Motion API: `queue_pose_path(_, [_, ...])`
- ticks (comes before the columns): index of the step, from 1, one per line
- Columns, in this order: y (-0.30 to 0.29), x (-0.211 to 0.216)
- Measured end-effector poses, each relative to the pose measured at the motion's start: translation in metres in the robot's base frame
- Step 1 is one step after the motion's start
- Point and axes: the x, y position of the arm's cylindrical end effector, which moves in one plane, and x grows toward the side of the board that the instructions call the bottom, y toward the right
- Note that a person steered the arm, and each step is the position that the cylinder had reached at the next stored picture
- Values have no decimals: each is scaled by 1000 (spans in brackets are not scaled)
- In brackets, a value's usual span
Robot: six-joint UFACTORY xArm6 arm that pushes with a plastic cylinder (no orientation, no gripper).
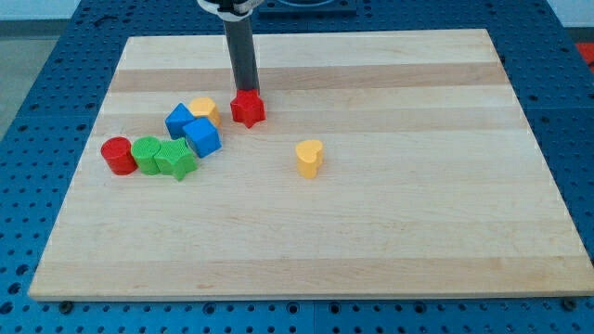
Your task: Move your arm closer to the blue triangle
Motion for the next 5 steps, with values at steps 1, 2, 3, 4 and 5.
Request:
queue_pose_path(1, [0,5])
queue_pose_path(2, [3,-7])
queue_pose_path(3, [33,-18])
queue_pose_path(4, [63,-2])
queue_pose_path(5, [71,11])
